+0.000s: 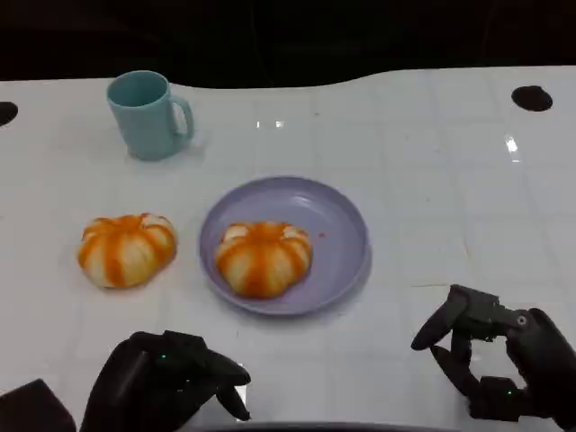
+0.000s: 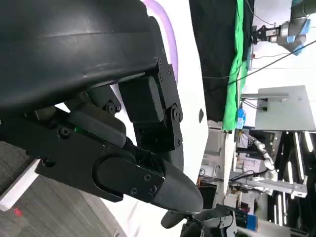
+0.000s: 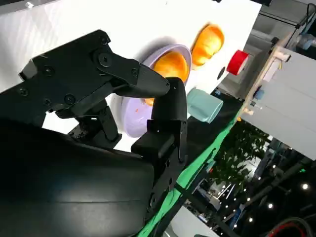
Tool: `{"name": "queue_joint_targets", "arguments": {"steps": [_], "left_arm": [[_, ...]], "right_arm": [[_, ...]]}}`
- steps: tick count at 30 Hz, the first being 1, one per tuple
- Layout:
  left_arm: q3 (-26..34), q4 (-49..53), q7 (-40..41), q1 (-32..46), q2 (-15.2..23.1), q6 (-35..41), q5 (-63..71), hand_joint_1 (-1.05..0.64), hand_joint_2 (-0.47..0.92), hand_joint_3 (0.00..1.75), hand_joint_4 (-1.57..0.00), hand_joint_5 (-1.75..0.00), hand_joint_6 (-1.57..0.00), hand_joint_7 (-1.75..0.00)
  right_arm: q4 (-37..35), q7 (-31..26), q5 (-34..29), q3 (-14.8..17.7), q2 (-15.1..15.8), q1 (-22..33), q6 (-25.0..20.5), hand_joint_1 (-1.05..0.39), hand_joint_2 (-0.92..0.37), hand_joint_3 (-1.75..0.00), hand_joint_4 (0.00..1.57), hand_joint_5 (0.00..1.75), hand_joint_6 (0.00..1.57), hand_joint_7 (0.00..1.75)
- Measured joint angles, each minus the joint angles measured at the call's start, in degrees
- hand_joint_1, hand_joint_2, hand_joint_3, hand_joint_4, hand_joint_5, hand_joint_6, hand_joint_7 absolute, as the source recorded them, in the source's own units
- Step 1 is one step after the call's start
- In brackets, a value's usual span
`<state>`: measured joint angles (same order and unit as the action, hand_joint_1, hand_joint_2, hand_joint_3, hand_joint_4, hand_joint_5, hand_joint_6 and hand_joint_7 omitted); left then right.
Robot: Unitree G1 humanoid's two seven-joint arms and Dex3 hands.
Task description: Grasp the bread from the table and place it into the plate.
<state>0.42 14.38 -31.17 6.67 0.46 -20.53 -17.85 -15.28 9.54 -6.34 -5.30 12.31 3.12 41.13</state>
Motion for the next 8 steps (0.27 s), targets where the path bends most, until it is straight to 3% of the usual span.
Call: {"name": "queue_joint_targets", "arguments": {"steps": [8], "left_arm": [[0.0,0.0,0.0,0.0,0.0,0.0,0.0,-0.98,0.92,0.01,-1.12,-1.09,-1.44,-0.23]], "right_arm": [[-0.4,1.4,0.0,0.0,0.0,-0.1,0.0,-0.32,-0.63,-0.95,0.84,1.75,0.7,1.45]]}}
